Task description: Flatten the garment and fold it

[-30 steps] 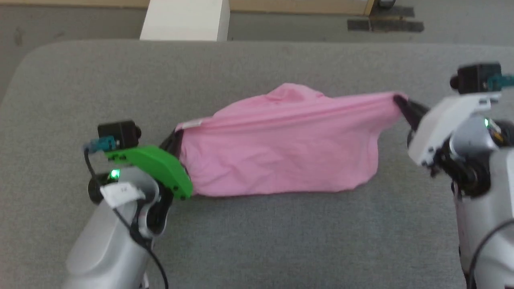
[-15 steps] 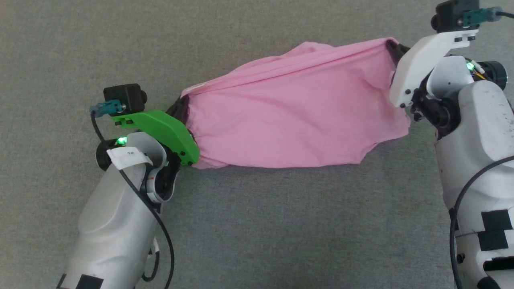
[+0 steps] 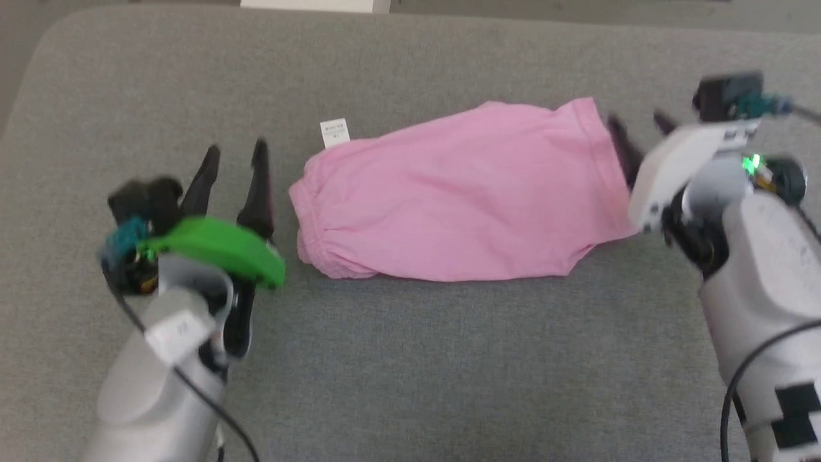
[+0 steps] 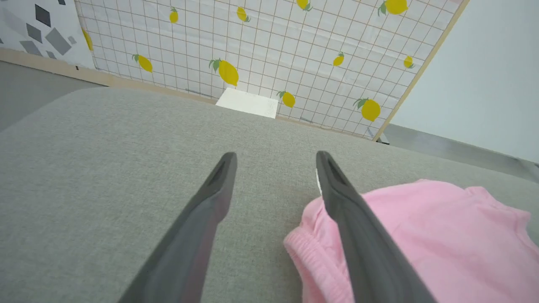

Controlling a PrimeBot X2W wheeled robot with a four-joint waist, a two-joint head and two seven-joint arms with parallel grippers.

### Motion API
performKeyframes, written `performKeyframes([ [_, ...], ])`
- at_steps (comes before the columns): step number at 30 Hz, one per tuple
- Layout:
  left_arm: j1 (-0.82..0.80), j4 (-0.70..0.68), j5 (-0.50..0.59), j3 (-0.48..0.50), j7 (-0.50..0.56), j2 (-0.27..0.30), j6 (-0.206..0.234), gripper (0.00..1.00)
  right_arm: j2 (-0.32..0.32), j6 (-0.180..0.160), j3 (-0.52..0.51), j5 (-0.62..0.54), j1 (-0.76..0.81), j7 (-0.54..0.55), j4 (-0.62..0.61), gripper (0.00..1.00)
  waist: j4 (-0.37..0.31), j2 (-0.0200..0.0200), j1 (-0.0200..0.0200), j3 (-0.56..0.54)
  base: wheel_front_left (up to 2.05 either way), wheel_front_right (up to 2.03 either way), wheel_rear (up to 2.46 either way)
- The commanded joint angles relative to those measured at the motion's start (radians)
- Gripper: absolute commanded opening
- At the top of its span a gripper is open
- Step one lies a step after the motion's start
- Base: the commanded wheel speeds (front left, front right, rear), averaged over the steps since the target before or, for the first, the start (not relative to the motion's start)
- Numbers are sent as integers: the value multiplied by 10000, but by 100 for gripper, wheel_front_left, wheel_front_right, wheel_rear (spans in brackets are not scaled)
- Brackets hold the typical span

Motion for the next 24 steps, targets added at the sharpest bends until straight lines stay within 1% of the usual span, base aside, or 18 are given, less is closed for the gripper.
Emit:
performKeyframes([
  [1, 559, -245, 378, -101, -243, 187, 172, 100, -115, -17, 184, -141, 485, 317, -80, 100, -113, 0, -1, -706, 0, 0, 0],
  [3, 1076, -625, 839, -269, -467, 337, 399, 100, -217, -17, 422, -305, 916, 909, -188, 100, -104, 0, -1, -835, 0, 0, 0],
  [6, 1852, -1218, 1358, -414, -672, 379, 796, 100, -221, -17, 781, -432, 1436, 1908, -499, 100, -63, 0, -1, -909, 0, 0, 0],
  [10, 2450, -1652, 1557, -618, -718, 280, 1014, 100, -226, -17, 810, -788, 1603, 2656, -819, 100, 108, 0, -1, -690, 0, 0, 0],
  [14, 2540, -1873, 1544, -812, -594, 172, 1030, 100, -127, -17, 342, -1662, 1368, 3302, -653, 100, 374, 0, -1, -280, 0, 0, 0],
  [18, 2399, -1900, 1372, -926, -354, 46, 912, 100, 32, -17, 255, -1945, 1147, 3529, -397, 100, 496, 0, -1, -51, 0, 0, 0],
  [20, 2273, -1842, 1278, -1044, -36, -2, 835, 100, 60, -17, 228, -1990, 1061, 3676, -209, 100, 513, 0, -1, 4, 0, 0, 0],
  [21, 2181, -1822, 1232, -1111, 165, -36, 811, 100, 59, -17, 245, -2024, 1008, 3719, -143, 26, 512, 0, -1, 31, 0, 0, 0],
  [22, 2105, -1784, 1176, -1162, 390, -69, 812, 100, 73, -17, 247, -2000, 972, 3741, -99, 0, 502, 0, -1, 44, 0, 0, 0],
  [24, 1902, -1745, 909, -1241, 1068, -211, 834, 100, 94, -17, 296, -1877, 887, 3754, -44, 0, 426, 0, -1, 41, 0, 0, 0],
])
